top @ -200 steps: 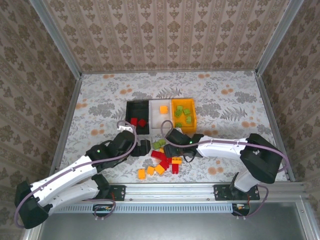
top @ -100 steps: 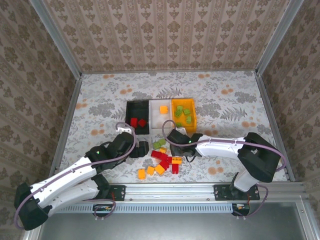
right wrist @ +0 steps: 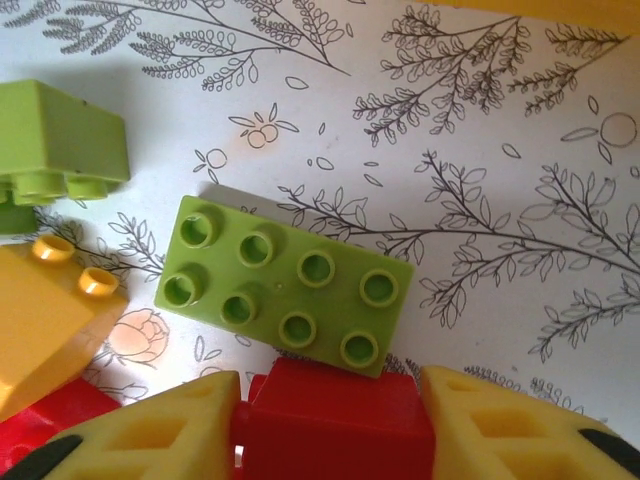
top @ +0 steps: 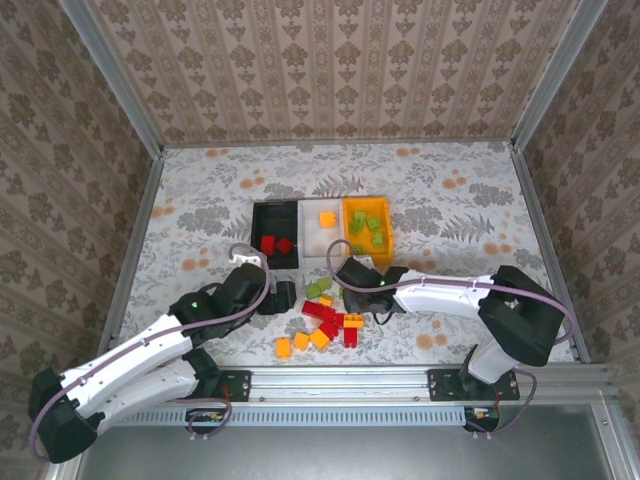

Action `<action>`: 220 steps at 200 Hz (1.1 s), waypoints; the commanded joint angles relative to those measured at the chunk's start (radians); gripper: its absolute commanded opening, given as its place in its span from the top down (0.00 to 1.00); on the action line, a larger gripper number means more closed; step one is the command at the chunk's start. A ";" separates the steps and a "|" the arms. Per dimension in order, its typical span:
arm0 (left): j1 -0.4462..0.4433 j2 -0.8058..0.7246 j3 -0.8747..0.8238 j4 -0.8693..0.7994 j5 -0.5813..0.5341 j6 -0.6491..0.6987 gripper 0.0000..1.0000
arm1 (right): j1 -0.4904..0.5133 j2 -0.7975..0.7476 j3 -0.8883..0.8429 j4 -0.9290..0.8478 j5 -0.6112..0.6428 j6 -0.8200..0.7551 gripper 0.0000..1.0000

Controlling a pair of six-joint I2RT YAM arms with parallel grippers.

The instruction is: Sort the legos into containers by color

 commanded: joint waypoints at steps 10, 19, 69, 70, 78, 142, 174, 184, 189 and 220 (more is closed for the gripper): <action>0.014 -0.036 0.006 -0.053 -0.018 -0.015 0.00 | -0.008 -0.083 0.033 -0.053 0.013 -0.060 0.63; 0.014 -0.047 0.010 -0.068 -0.028 -0.018 0.00 | -0.007 -0.105 0.062 -0.051 0.003 -0.091 0.65; 0.015 -0.124 0.001 -0.153 -0.065 -0.067 0.00 | -0.011 0.032 0.367 0.011 -0.137 -0.235 0.66; 0.015 -0.126 0.001 -0.154 -0.065 -0.069 0.00 | -0.012 0.038 0.367 0.013 -0.139 -0.238 0.66; 0.015 -0.137 -0.007 -0.158 -0.061 -0.073 0.00 | -0.016 0.088 0.424 0.028 -0.153 -0.249 0.66; -0.010 -0.132 -0.050 -0.160 0.038 -0.076 0.02 | -0.095 0.521 0.925 0.009 -0.288 -0.268 0.64; -0.083 -0.078 -0.061 -0.162 0.055 -0.094 0.02 | -0.129 0.667 1.095 -0.029 -0.334 -0.249 0.52; -0.105 -0.071 -0.062 -0.163 0.064 -0.098 0.02 | -0.134 0.687 1.123 -0.028 -0.347 -0.239 0.40; -0.114 -0.069 -0.063 -0.161 0.068 -0.101 0.02 | -0.137 0.687 1.131 -0.025 -0.350 -0.237 0.37; -0.157 -0.066 -0.076 -0.164 0.104 -0.121 0.02 | -0.137 0.620 1.100 0.006 -0.347 -0.233 0.29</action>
